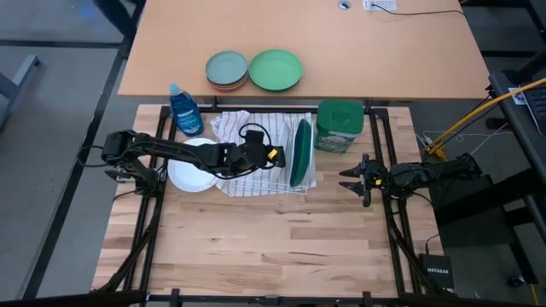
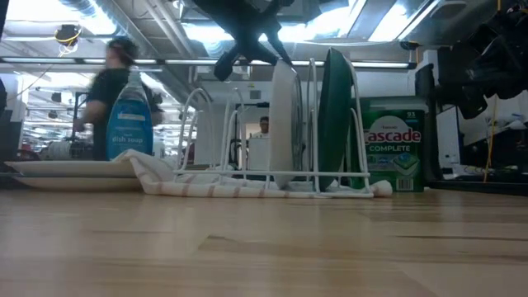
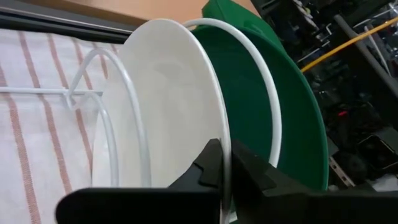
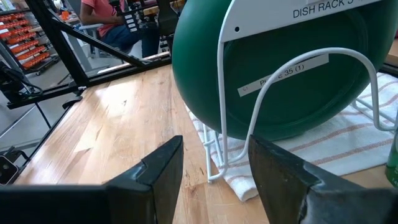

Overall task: Sort dishes
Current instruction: Put the white plate into the dish rack

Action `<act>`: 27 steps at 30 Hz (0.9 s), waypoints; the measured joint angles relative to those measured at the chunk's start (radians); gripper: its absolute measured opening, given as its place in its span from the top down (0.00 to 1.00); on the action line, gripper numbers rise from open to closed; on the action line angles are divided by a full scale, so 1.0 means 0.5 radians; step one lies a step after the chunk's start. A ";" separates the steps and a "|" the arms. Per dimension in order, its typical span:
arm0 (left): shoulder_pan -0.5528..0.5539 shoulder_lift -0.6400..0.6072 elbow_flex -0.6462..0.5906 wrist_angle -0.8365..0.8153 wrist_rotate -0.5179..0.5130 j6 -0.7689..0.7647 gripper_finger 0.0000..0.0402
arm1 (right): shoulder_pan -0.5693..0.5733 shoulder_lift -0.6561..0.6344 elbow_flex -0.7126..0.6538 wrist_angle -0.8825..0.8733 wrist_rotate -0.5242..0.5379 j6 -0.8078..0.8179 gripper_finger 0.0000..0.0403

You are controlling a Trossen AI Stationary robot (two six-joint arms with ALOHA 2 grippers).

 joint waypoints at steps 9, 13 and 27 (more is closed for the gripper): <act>0.000 -0.003 0.004 0.026 -0.010 0.136 0.88 | 0.000 0.001 0.000 0.000 0.000 0.000 0.54; -0.003 -0.004 0.005 0.033 -0.008 0.219 0.84 | 0.000 0.001 0.000 0.000 0.000 0.000 0.54; -0.002 -0.012 0.002 0.010 -0.002 0.542 0.77 | 0.000 0.001 0.000 -0.001 -0.001 0.000 0.54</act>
